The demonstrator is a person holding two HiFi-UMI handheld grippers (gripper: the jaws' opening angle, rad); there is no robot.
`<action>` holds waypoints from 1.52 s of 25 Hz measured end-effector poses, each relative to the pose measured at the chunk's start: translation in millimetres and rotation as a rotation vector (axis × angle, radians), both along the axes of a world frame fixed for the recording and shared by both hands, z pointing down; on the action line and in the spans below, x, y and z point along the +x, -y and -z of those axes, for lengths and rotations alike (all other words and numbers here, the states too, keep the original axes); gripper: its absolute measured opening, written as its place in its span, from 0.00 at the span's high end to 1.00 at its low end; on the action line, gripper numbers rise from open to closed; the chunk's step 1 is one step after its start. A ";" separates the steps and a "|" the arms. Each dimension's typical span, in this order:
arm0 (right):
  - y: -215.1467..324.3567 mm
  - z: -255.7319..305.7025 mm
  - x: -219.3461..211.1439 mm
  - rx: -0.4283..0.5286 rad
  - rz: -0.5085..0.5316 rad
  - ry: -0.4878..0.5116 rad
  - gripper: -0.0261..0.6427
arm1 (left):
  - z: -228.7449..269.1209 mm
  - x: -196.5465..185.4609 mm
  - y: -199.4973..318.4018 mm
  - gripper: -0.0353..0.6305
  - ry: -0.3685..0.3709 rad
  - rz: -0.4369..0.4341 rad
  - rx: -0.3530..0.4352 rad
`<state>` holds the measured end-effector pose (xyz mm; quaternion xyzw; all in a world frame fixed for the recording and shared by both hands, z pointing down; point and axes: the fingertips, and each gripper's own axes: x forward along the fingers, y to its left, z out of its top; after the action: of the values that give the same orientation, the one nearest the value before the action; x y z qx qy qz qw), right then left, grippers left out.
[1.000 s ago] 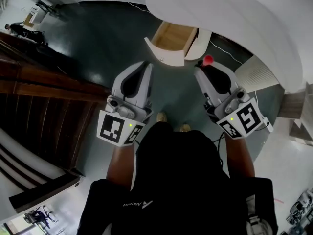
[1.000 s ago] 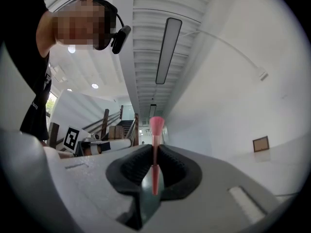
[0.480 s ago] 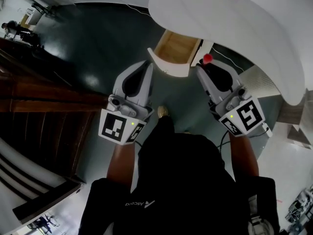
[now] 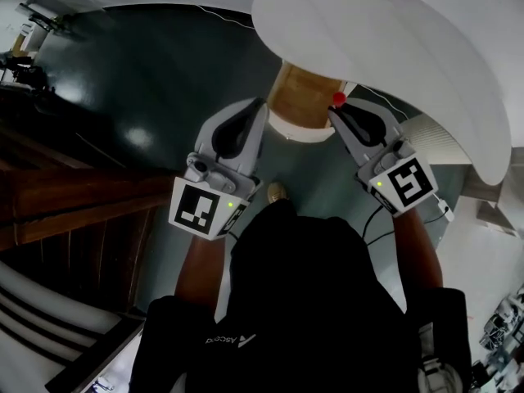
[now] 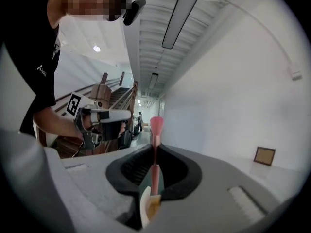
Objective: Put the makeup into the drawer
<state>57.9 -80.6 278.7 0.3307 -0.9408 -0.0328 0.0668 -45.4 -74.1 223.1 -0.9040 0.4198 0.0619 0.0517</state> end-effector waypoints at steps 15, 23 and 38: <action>83.6 -137.1 -53.2 -0.147 0.061 -0.450 0.89 | -58.1 -45.8 76.7 0.93 -0.004 -0.033 -0.090; 106.2 -230.3 -40.6 -0.250 0.189 -0.690 0.89 | -88.4 -33.9 94.0 0.93 0.023 0.058 -0.138; 151.5 -400.6 -53.8 -0.390 0.392 -1.031 0.89 | -139.1 -74.9 113.2 0.93 0.011 0.222 -0.249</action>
<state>4.1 -232.1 679.3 0.0736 -0.8191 -0.0275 0.5683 -120.3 -187.2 362.1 -0.8519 0.5211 -0.0018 -0.0521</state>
